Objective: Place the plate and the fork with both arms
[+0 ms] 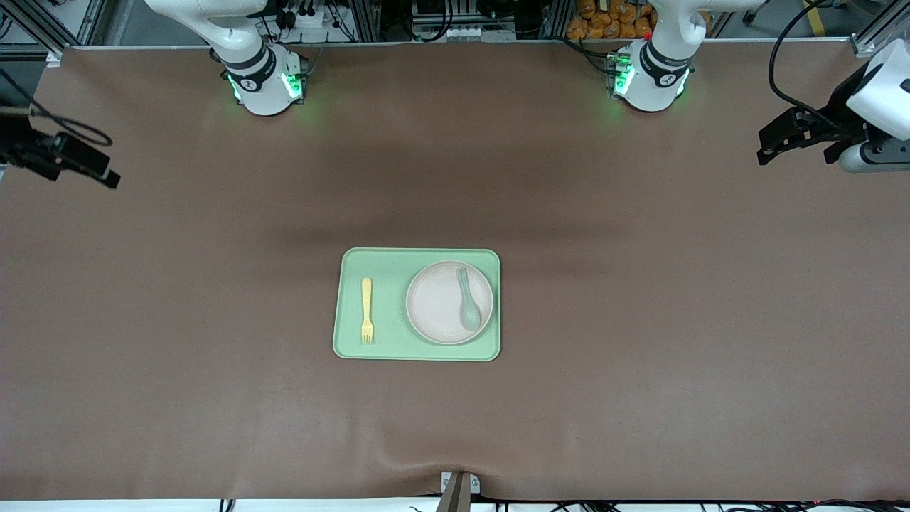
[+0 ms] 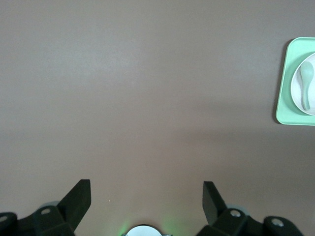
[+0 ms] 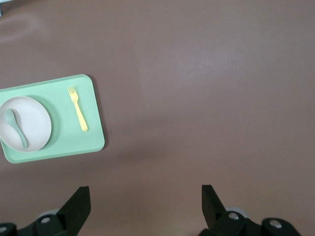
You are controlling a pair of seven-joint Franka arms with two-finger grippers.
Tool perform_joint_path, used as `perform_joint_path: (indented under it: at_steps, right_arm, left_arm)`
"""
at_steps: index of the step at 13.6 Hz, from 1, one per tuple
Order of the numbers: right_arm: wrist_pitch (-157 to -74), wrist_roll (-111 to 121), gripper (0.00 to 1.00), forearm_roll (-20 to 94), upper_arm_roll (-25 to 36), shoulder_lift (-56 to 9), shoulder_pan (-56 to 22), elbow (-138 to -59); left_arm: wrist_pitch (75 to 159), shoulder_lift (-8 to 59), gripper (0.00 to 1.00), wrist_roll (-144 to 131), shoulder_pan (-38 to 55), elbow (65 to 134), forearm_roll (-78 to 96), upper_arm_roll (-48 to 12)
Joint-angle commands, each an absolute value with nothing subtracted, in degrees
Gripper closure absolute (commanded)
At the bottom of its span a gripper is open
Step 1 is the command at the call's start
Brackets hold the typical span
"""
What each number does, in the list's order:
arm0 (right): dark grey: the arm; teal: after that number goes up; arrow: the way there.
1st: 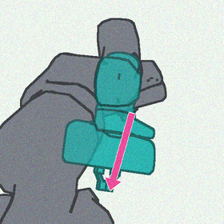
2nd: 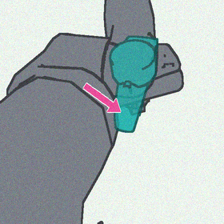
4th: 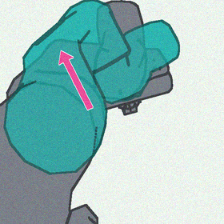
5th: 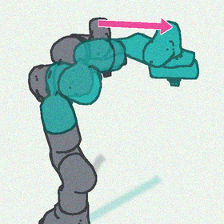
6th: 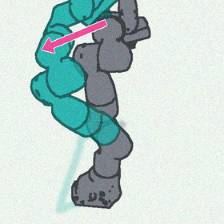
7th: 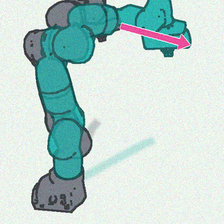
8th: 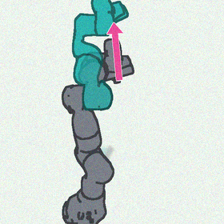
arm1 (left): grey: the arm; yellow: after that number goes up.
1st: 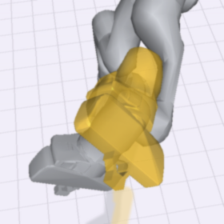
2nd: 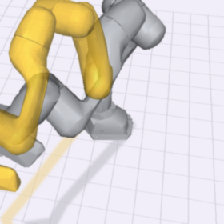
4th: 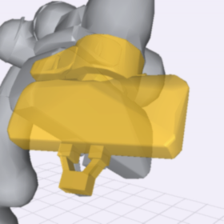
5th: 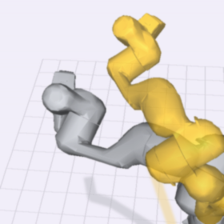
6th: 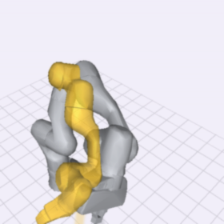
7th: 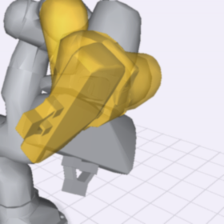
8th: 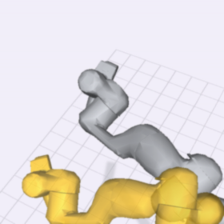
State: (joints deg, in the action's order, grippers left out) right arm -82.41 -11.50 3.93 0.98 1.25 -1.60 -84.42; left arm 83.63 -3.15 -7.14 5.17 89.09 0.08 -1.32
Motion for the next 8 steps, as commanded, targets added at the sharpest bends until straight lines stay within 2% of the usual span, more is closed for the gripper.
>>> perform_joint_path:
  at_steps: [1, 4, 8]
  right_arm:
    - [-83.93, -10.81, 0.00, 1.68, -0.35, 5.98, -0.53, -90.88]
    - [-84.02, -10.72, 0.00, 1.32, -0.35, 1.24, 1.75, -85.36]
    - [-84.29, -10.72, 0.00, 1.32, -0.35, 0.53, 2.20, -84.99]
  left_arm:
    - [82.62, -3.78, 0.00, -7.12, 5.18, 88.68, -1.41, -1.41]
    - [82.62, -3.69, 0.00, -7.56, 5.45, 88.59, -1.49, -1.41]
    - [82.62, -3.69, 0.00, -7.38, 5.71, 88.51, -1.84, -1.58]
